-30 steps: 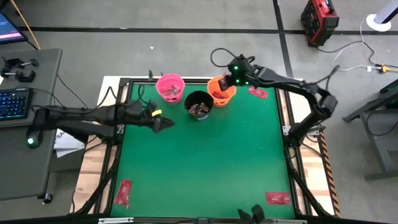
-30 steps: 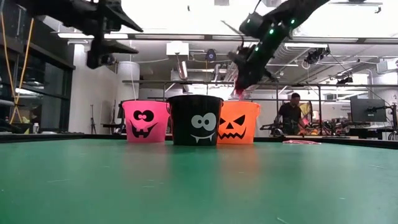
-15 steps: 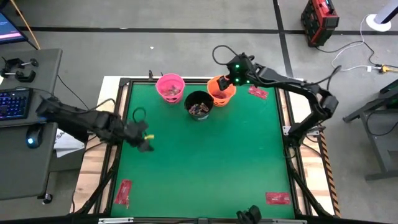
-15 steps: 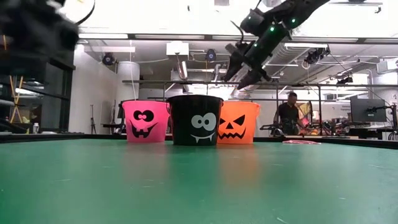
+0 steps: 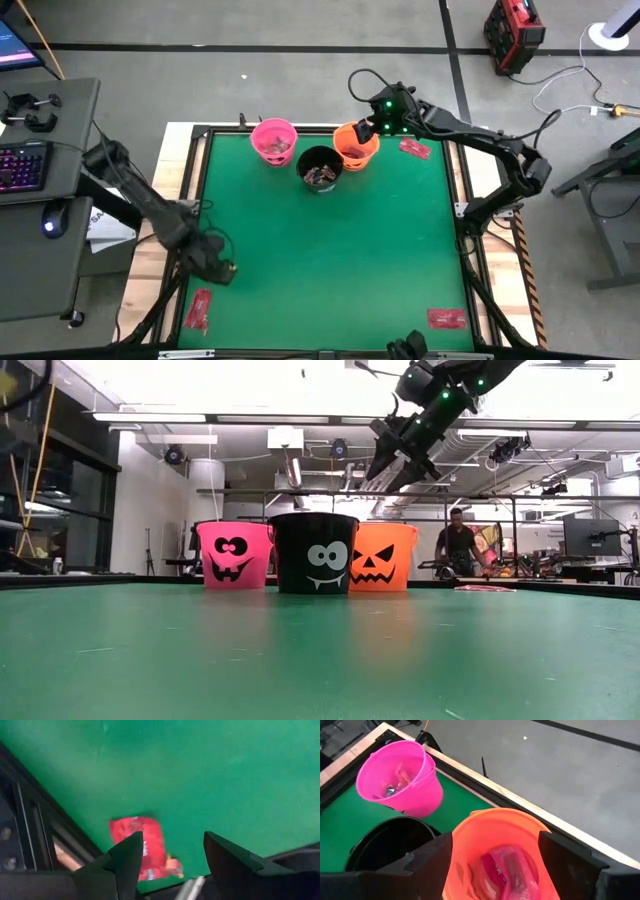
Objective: Sort candy by brand, put in halloween buckets
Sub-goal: Put the red candy packet into the orange bucket
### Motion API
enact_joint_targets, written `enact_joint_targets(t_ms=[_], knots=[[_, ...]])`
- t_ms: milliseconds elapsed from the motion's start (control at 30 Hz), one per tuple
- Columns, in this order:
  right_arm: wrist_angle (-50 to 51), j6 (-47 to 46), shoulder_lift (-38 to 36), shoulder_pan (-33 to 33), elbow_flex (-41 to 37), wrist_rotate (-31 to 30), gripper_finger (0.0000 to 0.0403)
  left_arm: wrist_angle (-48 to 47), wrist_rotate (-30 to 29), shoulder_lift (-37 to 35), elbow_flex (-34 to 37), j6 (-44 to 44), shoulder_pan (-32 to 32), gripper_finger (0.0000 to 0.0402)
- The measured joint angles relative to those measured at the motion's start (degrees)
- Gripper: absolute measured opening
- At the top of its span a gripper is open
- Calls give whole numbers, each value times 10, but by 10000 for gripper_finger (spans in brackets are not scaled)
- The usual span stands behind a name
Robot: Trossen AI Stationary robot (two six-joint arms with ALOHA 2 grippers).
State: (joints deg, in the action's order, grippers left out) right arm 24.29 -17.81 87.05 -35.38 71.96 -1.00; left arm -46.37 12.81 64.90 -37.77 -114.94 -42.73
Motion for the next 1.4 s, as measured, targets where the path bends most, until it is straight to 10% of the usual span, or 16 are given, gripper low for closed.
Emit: enact_joint_targets(t_ms=[733, 967, 1067, 1400], knots=[[13, 14, 0, -4, 0, 0, 287, 59, 87, 237, -52, -55, -92, 191], [34, 14, 0, -4, 0, 2, 287, 51, 62, 262, -55, -30, -88, 71], [48, 14, 0, -3, 0, 10, 287, 44, 35, 256, -55, -19, -81, 13], [14, -3, -23, -3, 0, 112, 287, -69, -217, 105, -51, 101, 51, 0]])
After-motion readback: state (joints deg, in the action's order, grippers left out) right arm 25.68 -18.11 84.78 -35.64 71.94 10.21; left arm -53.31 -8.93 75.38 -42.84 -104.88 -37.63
